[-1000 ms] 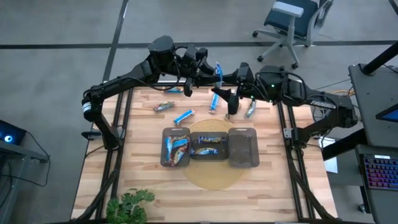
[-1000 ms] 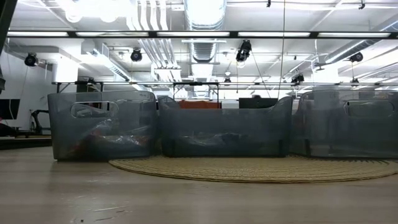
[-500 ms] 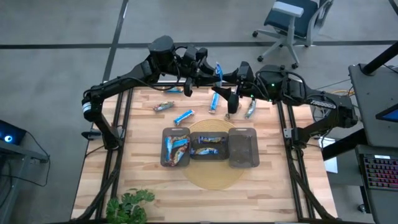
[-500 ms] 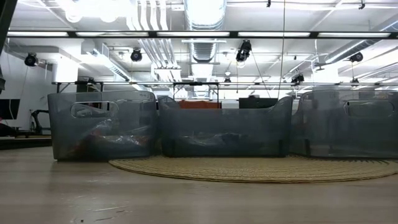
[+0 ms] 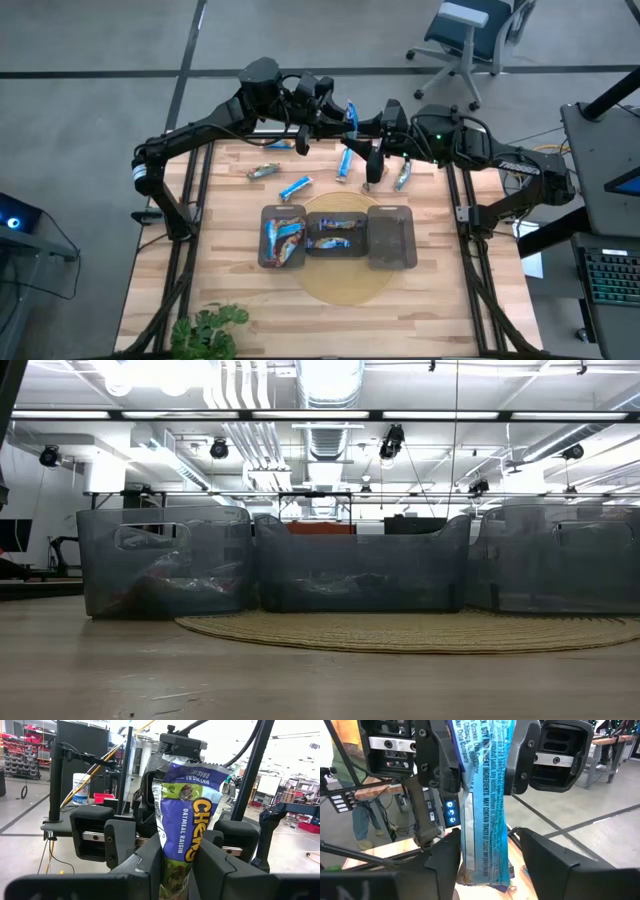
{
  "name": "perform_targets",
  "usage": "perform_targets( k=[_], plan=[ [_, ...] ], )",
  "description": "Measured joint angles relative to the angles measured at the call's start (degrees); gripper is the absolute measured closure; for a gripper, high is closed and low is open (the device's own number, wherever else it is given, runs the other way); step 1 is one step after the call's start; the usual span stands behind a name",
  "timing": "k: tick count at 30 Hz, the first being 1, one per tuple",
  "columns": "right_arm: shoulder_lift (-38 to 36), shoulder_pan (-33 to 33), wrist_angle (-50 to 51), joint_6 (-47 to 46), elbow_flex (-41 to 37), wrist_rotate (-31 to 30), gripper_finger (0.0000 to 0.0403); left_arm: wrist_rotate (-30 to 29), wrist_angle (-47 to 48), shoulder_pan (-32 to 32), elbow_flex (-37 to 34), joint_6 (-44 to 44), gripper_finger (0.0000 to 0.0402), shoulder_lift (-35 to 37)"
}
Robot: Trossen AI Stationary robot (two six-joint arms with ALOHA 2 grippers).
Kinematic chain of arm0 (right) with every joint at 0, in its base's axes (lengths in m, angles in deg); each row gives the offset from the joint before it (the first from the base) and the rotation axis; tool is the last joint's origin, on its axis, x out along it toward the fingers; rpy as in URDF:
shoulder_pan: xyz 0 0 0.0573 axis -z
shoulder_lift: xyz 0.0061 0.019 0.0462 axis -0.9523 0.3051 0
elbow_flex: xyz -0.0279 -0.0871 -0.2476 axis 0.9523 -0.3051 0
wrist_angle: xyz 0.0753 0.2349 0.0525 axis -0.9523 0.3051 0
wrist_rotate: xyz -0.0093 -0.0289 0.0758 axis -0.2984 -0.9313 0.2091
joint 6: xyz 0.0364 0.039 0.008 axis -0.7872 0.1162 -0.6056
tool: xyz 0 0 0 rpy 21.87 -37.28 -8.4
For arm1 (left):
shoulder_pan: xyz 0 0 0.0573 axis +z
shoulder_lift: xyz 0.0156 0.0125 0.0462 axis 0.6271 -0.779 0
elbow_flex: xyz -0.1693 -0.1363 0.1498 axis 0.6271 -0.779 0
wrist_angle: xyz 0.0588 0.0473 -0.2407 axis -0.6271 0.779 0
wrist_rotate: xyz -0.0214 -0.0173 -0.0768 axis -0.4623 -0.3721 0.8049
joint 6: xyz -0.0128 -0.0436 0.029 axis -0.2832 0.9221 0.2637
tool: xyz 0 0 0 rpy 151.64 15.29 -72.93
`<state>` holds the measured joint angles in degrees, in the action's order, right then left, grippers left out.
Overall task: Pick and place Granola Bars by type
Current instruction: Put the blue granola bar into the center black bin
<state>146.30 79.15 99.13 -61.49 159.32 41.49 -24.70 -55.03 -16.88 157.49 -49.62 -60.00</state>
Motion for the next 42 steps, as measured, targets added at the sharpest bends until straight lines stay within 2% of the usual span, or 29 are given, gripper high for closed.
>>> perform_targets(
  k=[13,17,32,36,42],
  plan=[
    [0.0,0.0,0.0,0.2,0.0,0.4,0.0334,0.0,0.0,0.0,0.0,0.0,0.0323,0.0],
    [0.0,0.0,0.0,0.4,0.0,0.4,0.0361,0.0,0.0,0.0,0.0,0.0,0.0323,0.0],
    [0.0,0.0,0.0,0.7,0.0,1.9,0.0367,0.6,0.1,0.0,0.0,0.0,0.0318,0.0],
    [0.0,0.0,0.0,0.7,0.0,2.0,0.0367,1.0,0.0,0.0,0.0,0.0,0.0293,0.0],
    [0.0,0.0,0.0,0.7,0.0,2.8,0.0367,1.0,0.1,0.0,0.0,-0.3,0.0234,0.0]
  ],
)
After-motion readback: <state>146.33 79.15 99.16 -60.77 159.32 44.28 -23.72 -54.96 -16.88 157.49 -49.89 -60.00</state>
